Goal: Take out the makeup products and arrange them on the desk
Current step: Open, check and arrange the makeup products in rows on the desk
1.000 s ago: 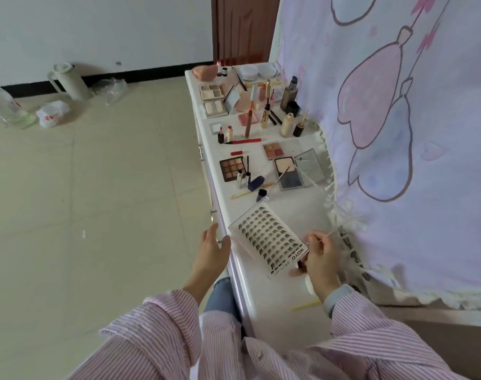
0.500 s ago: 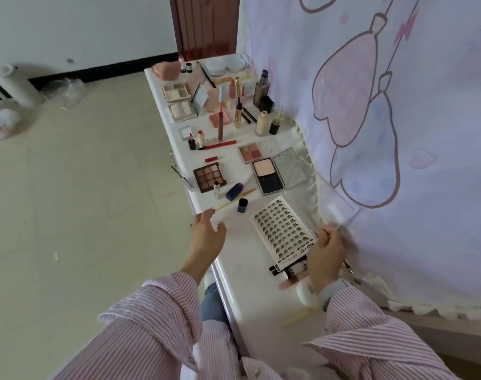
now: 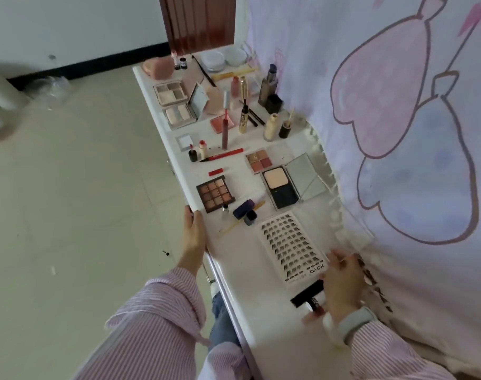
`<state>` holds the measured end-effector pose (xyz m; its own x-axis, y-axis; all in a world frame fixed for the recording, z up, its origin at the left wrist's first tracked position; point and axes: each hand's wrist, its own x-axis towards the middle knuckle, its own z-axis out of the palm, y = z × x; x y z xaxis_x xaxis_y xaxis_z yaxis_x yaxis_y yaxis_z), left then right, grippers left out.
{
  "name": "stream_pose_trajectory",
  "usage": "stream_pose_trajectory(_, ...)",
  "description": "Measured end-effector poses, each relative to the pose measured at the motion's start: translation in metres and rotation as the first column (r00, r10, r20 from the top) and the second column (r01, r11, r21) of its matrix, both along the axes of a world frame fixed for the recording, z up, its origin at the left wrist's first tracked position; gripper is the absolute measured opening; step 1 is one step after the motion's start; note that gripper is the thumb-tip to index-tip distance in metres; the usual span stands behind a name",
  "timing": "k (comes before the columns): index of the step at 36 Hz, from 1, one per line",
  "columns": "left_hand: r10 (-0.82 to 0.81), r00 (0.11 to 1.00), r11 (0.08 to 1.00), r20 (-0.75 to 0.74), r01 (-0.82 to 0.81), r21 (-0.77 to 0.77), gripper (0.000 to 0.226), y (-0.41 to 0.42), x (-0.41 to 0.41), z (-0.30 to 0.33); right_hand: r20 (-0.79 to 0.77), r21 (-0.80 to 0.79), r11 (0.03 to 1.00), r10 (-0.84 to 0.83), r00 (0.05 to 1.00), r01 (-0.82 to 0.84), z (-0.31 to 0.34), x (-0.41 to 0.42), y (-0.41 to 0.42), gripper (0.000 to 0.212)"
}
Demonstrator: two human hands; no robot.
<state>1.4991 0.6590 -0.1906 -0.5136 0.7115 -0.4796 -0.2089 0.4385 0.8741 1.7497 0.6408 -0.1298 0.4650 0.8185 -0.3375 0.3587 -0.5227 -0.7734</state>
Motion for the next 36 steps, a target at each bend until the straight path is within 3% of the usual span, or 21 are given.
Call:
stream_pose_trajectory(13, -0.102, 0.975, 0.995, -0.198, 0.097, -0.035, 0.023, -0.015, 0.012, -0.01, -0.005, -0.086, 0.994, -0.073, 0.997, 0.072, -0.007, 0.004, 0.003, 0.019)
stream_pose_trajectory(23, -0.132, 0.972, 0.991, -0.197, 0.125, -0.048, 0.013, -0.021, 0.017, -0.002, -0.043, -0.096, 0.99, -0.11, 0.993, 0.106, -0.006, 0.001, 0.004, 0.022)
stream_pose_trajectory(29, -0.161, 0.972, 0.982, -0.17, 0.14, -0.131, 0.045, -0.034, 0.024, -0.003, -0.021, -0.091, 0.993, -0.08, 0.997, 0.078, 0.0, 0.002, -0.001, 0.008)
stream_pose_trajectory(33, -0.183, 0.966, 0.975, -0.181, 0.155, -0.158, 0.033, -0.044, 0.031, 0.005, -0.043, -0.082, 0.996, -0.047, 0.998, 0.043, 0.007, 0.002, -0.01, 0.021)
stream_pose_trajectory(36, -0.174, 0.961, 0.97, -0.214, 0.13, -0.207, 0.049, -0.058, 0.034, 0.01, -0.085, -0.049, 0.998, -0.047, 0.995, 0.043, 0.014, -0.001, -0.021, 0.031)
